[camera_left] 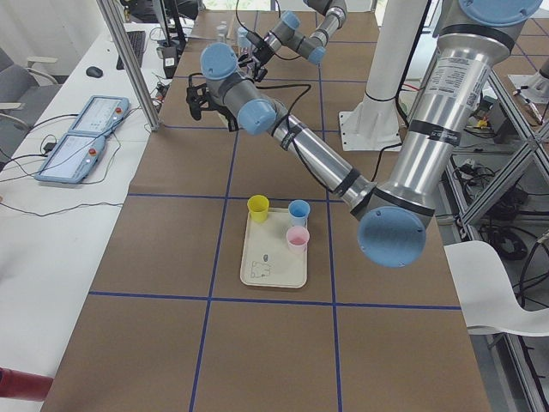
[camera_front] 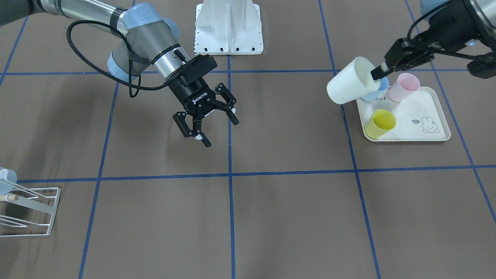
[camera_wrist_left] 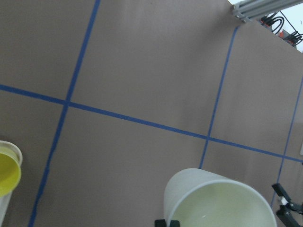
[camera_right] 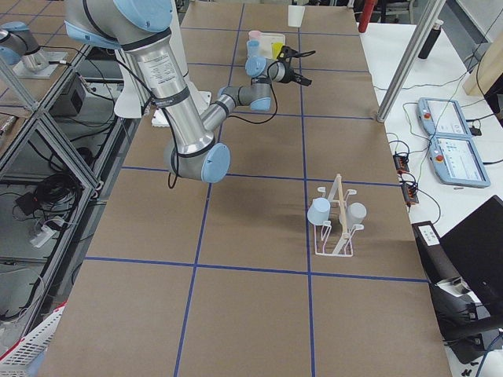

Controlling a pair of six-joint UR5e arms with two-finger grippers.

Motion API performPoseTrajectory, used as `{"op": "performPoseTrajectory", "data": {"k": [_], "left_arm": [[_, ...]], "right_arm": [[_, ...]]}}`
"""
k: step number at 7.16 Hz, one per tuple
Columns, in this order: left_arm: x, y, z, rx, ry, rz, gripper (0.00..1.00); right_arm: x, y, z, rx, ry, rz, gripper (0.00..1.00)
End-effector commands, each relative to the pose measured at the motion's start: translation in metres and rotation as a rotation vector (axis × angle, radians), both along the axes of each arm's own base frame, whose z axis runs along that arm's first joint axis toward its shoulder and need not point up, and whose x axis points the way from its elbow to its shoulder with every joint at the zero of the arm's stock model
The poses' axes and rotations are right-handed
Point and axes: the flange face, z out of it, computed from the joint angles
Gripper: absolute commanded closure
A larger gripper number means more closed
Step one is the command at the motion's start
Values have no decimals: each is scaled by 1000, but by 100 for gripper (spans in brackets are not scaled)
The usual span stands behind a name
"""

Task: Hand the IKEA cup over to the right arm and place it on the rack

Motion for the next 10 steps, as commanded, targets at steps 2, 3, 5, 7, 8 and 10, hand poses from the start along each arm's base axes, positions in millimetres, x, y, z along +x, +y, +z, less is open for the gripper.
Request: {"op": "performPoseTrajectory", "data": {"k": [2,3,5,7,8,10], "left_arm": [[53,5,-46,-14,27,72,100],[64,-4,-57,-23,28,76,100],[110,4,-64,10,-8,70,100],[122,9,-65,4,-14,74,100],[126,12,-65,4,-14,82,100],[128,12,-71,11,-9,85,100]], "right_arm": [[-11,28,-5,184,-82,-22,3],[-18,39,-8,232,-62,-32,3],[-19,44,-24,253,-79,-35,2],[-19,47,-29,271,-80,-35,2],[-17,48,-34,278,-86,-34,2],[-20,58,-40,296,-88,-44,2]]}}
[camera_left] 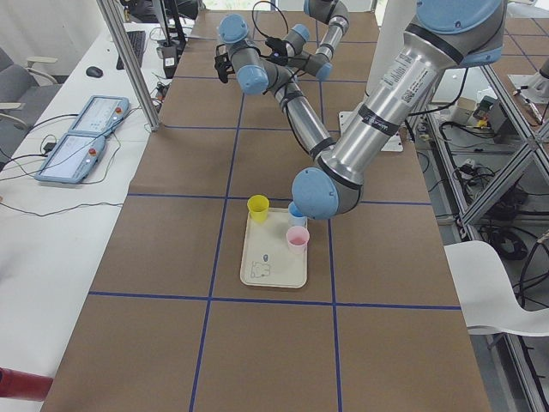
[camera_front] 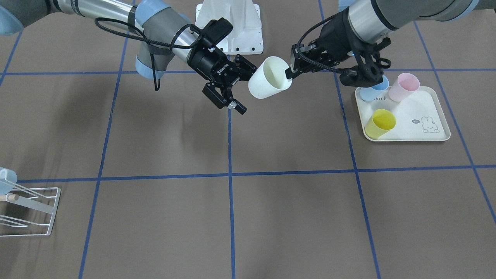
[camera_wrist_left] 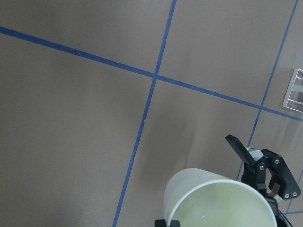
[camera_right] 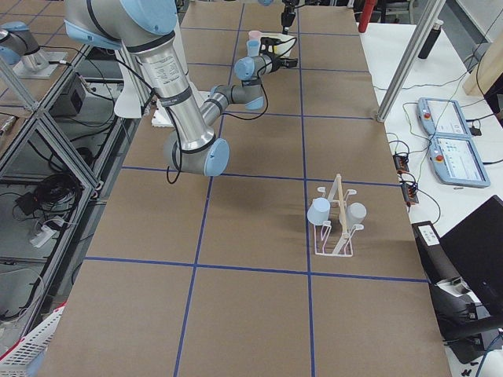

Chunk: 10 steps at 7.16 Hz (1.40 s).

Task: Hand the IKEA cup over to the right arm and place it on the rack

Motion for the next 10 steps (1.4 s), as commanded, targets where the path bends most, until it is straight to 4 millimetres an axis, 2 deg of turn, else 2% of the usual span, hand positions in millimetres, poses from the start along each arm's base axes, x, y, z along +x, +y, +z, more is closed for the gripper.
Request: {"op": "performPoseTrajectory", "data": {"k": [1,5,10], "left_arm": [[3,-1,-5,5,2,2,100],[6,-3,-4,1,0,4,100],[9,-8,-16,10,6,4,100]], "right_arm": [[-5,9,-3,5,-3,-1,2],[-8,19,-8,29,2,2,2],[-10,22,-7,30,5,-1,2]]}}
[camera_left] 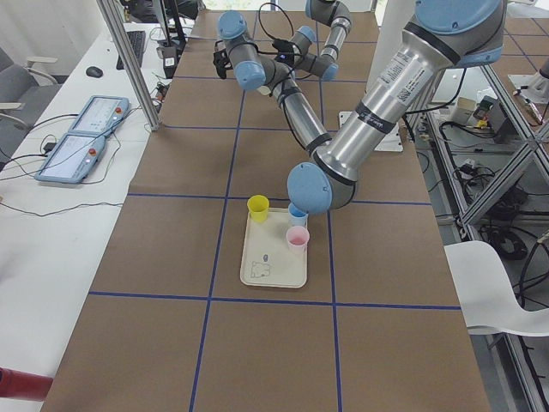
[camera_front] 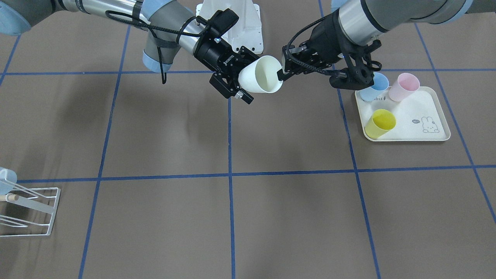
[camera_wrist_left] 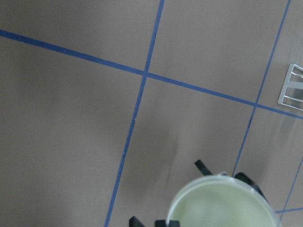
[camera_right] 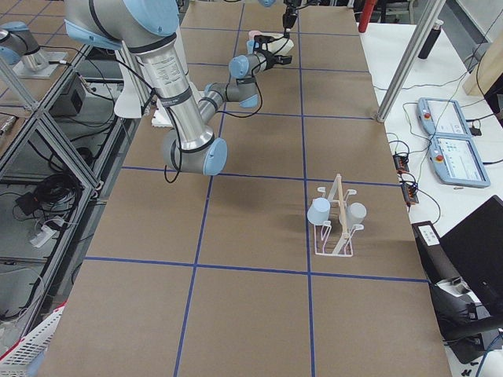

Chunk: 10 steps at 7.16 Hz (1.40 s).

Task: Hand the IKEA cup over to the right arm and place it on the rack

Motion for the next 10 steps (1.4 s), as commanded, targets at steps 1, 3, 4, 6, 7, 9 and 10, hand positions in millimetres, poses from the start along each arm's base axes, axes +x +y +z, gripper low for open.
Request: {"op": "performPoseTrajectory", "data": {"k": [1,3,4,6,7,9,10], "left_arm": [[0,0,-2,2,1,0,100],[3,-2,2,-4,-4,2,100],[4,-5,5,-10,-9,1,100],[4,-5,5,-9,-9,1,100],[3,-5,5,-8,-8,1,100],[3,-4,4,-6,-7,1,100],[3,-5,5,-9,-8,1,100]], "right_arm": [[0,1,0,2,0,-1,2],[4,2,-5,6,-11,-1,2],[12,4,-13,13,-30,5,1],[14,3,-13,14,-32,7,1],[14,3,-12,13,-30,7,1],[13,3,-12,11,-26,7,4],[13,3,-12,11,-24,7,20]]}}
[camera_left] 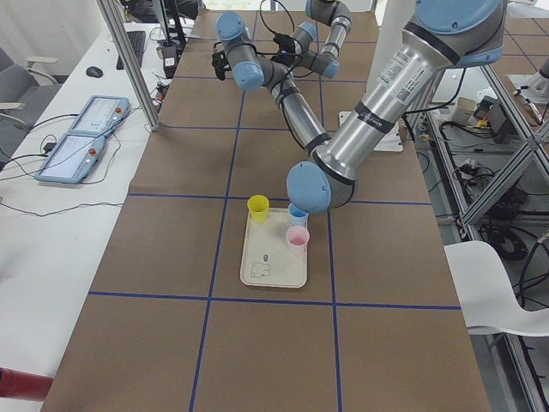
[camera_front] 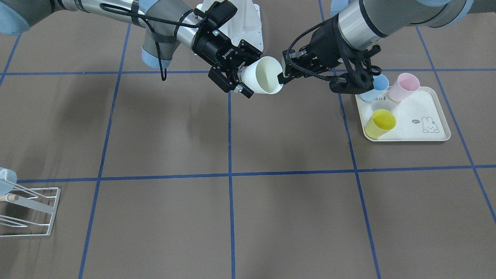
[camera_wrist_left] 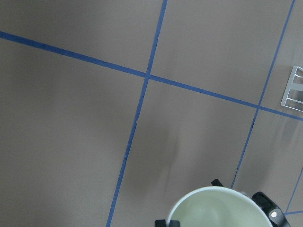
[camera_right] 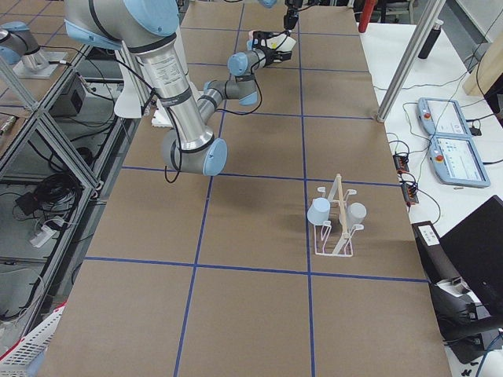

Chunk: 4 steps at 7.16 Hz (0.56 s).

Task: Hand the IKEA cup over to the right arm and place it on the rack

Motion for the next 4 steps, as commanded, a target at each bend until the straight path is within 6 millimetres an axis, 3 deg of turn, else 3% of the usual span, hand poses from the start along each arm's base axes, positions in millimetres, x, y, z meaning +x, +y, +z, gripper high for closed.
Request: {"op": "performPoseTrajectory", "data": {"k": [1,4], "left_arm": [[1,0,1,0,-1,2,100],[0,0,-2,5,2,1,100]], "right_arm": [[0,0,-1,-1,2,0,24],[3,-3,1,-12,0,31,31]]}}
